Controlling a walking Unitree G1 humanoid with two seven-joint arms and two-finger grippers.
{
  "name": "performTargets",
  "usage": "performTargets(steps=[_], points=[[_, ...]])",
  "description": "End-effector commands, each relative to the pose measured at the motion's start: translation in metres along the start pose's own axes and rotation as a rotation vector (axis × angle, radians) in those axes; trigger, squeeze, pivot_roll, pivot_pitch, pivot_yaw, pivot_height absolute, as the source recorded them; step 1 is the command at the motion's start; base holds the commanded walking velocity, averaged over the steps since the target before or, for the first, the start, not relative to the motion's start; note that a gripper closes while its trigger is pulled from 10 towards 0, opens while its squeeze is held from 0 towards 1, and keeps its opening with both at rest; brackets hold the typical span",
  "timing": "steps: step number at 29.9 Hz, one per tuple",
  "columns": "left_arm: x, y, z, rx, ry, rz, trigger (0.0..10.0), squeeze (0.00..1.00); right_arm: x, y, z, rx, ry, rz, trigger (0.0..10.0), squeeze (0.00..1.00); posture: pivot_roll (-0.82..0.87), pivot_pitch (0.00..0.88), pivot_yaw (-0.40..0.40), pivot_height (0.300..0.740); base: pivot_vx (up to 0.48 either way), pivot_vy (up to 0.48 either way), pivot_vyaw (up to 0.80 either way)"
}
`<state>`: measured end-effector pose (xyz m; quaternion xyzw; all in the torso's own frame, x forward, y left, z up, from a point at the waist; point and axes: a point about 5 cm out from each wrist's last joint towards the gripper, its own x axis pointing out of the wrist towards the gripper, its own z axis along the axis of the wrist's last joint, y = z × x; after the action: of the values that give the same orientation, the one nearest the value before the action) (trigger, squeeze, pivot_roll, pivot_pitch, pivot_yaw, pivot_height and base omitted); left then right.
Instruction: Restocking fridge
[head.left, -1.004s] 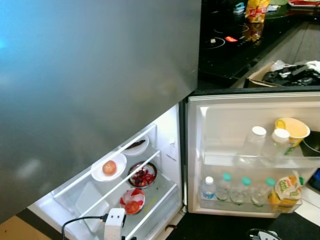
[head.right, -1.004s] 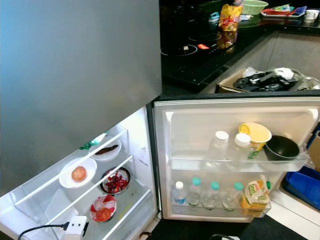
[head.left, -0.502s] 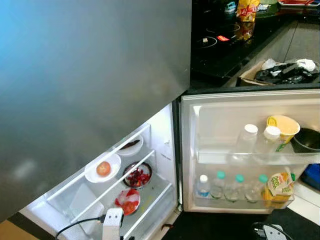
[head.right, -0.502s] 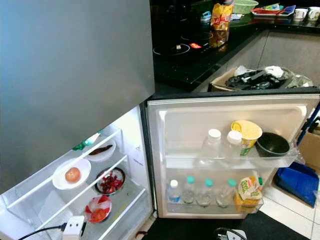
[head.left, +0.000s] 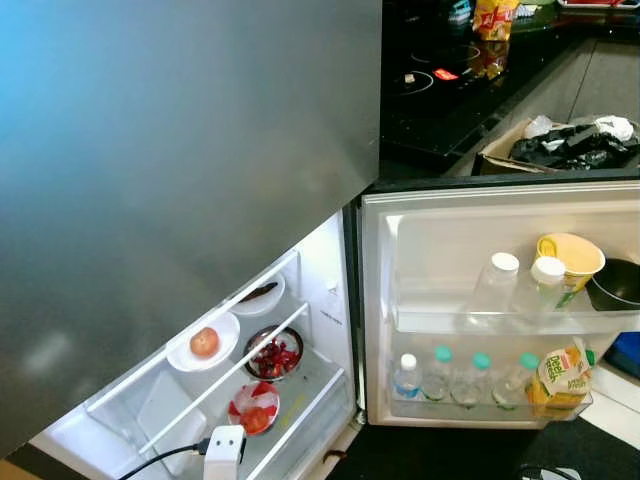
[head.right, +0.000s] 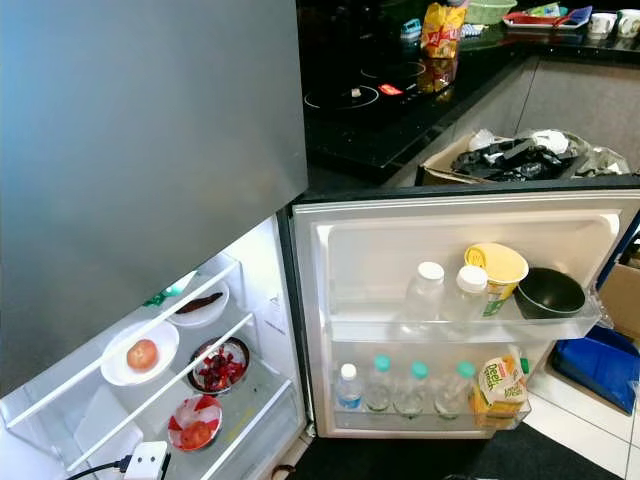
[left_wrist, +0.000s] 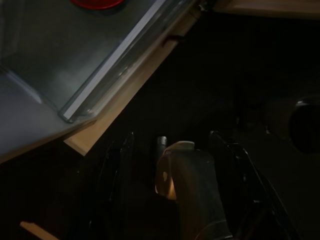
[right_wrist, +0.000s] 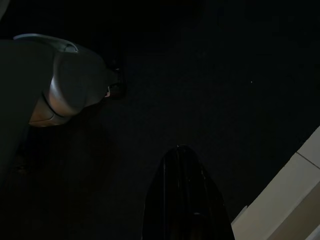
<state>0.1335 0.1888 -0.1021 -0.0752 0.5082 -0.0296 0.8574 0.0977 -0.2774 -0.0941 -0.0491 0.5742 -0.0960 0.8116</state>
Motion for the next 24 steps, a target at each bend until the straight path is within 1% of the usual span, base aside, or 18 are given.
performTargets(steps=[1, 4, 10, 13, 17, 24], points=[[-0.0018, 0.005, -0.0037, -0.009, 0.013, 0.021, 10.0, 0.0, 0.0003, 0.0011, 0.0013, 0.002, -0.002, 0.001, 10.0, 0.0, -0.03, 0.0, 0.017, 0.74, -0.48, 0.0, 0.0], [-0.0017, 0.0037, -0.0055, -0.01, 0.017, 0.018, 10.0, 0.0, 0.0003, 0.0007, 0.0023, 0.001, -0.006, -0.001, 10.0, 0.0, -0.03, 0.0, 0.017, 0.74, -0.48, 0.0, 0.0], [-0.0013, 0.0019, -0.0056, -0.01, 0.017, 0.014, 10.0, 0.0, 0.0002, -0.0001, 0.0016, -0.003, -0.004, -0.005, 10.0, 0.0, -0.03, 0.0, 0.017, 0.74, 0.0, 0.0, 0.0], [-0.0011, 0.0023, -0.0039, -0.031, 0.002, 0.021, 10.0, 0.0, 0.0, -0.0004, -0.0001, -0.005, 0.002, -0.005, 10.0, 0.0, -0.03, 0.0, 0.017, 0.74, 0.0, 0.0, 0.0], [-0.0013, 0.0034, -0.003, -0.007, 0.003, 0.025, 10.0, 0.0, -0.0001, -0.0004, -0.0018, -0.008, 0.008, -0.003, 10.0, 0.0, -0.03, 0.0, 0.017, 0.74, 0.0, 0.0, 0.0], [-0.0017, 0.0047, -0.0032, -0.009, 0.004, 0.024, 10.0, 0.0, -0.0002, -0.0002, -0.0032, -0.013, 0.011, -0.001, 10.0, 0.0, -0.04, 0.0, 0.018, 0.74, 0.0, 0.0, 0.0]])
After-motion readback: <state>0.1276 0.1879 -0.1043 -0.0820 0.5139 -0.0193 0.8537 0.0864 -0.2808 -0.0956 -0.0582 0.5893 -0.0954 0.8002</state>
